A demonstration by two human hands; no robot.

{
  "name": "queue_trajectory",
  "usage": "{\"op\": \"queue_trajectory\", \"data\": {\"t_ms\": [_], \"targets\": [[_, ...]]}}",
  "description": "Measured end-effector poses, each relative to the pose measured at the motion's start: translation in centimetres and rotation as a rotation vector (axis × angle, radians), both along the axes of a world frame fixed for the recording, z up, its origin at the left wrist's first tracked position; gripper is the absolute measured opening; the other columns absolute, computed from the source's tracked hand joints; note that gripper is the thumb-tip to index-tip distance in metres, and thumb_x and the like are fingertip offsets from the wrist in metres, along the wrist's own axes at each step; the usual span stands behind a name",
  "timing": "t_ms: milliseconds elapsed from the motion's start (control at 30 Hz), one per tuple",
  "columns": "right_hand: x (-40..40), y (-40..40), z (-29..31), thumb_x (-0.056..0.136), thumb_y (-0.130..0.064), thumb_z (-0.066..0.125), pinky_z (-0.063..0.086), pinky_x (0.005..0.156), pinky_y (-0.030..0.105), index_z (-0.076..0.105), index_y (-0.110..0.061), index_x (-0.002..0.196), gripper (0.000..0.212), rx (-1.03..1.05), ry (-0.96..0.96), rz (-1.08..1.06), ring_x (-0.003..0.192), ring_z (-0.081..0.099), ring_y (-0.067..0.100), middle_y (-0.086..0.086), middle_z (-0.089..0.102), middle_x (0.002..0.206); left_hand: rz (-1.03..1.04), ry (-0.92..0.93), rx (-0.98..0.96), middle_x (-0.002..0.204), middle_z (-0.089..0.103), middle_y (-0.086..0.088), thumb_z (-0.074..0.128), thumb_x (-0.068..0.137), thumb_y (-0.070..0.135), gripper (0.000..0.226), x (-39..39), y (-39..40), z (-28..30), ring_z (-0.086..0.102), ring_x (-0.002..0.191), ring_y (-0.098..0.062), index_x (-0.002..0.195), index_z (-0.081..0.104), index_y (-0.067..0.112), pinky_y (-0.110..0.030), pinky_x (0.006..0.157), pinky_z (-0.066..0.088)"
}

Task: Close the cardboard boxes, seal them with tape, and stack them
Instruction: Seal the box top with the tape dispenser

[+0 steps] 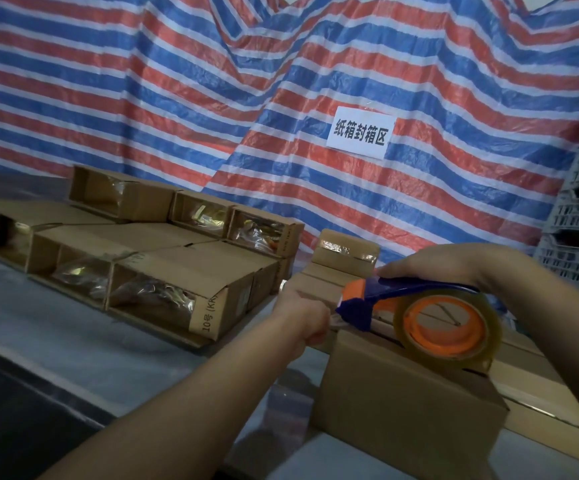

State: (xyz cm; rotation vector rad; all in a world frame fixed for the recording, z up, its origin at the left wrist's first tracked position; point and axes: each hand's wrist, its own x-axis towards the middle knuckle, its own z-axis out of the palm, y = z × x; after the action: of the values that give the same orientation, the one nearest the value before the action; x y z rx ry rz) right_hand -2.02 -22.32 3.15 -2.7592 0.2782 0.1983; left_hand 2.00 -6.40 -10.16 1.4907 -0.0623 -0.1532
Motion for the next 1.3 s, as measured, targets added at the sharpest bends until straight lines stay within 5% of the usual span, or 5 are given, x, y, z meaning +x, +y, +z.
{"op": "queue_trajectory", "data": {"t_ms": [333,700,833,933,1300], "targets": [[0.7,0.4,-0.2,0.096,-0.058,0.051,0.049,0.060,0.019,0.063,-0.017,0.106,0.044,-0.106,0.012,0.008,0.059,0.069,0.006,-0.003,0.074,0.069,-0.113,-0.025,0.105,0.083,0.057,-0.005,0.062,0.093,0.004,0.034,0.5,0.0,-0.6,0.055,0.064,-0.009,0.121,0.045,0.006,-0.015,0.041,0.047],[0.9,0.1,-0.3,0.097,-0.056,0.050,0.052,0.059,0.018,0.062,-0.019,0.110,0.041,-0.076,0.012,0.042,0.069,0.071,0.009,0.002,0.077,0.085,-0.029,-0.085,0.128,0.116,0.057,0.000,0.066,0.092,0.030,0.042,1.2,-0.7,-4.2,0.056,0.106,-0.018,0.127,0.046,0.019,-0.029,0.077,0.046],[0.9,0.2,-0.3,0.100,-0.054,0.046,0.051,0.060,0.016,0.060,-0.019,0.110,0.039,-0.105,0.008,0.067,0.070,0.070,0.009,-0.001,0.076,0.082,0.064,-0.228,0.017,0.095,0.055,0.013,0.042,0.102,0.041,0.020,-0.3,0.6,-6.4,0.056,0.088,-0.006,0.113,0.057,0.034,-0.041,0.090,0.054],[0.7,0.2,-0.4,0.101,-0.053,0.044,0.051,0.066,0.018,0.061,-0.018,0.109,0.039,-0.102,0.009,0.073,0.069,0.068,0.009,-0.001,0.074,0.079,-0.166,-0.394,0.010,0.122,0.042,0.027,0.045,0.088,0.070,0.052,-2.2,0.5,-6.7,0.043,0.114,0.003,0.135,0.044,0.049,-0.032,0.101,0.040],[0.7,0.0,-0.3,0.100,-0.055,0.046,0.052,0.071,0.022,0.063,-0.018,0.109,0.042,-0.100,0.006,0.061,0.065,0.067,0.008,0.000,0.074,0.079,-0.192,-0.773,0.306,0.118,0.052,0.035,0.055,0.074,0.078,0.049,-1.9,-0.4,-5.8,0.047,0.108,0.018,0.119,0.043,0.064,-0.021,0.088,0.045]]}}
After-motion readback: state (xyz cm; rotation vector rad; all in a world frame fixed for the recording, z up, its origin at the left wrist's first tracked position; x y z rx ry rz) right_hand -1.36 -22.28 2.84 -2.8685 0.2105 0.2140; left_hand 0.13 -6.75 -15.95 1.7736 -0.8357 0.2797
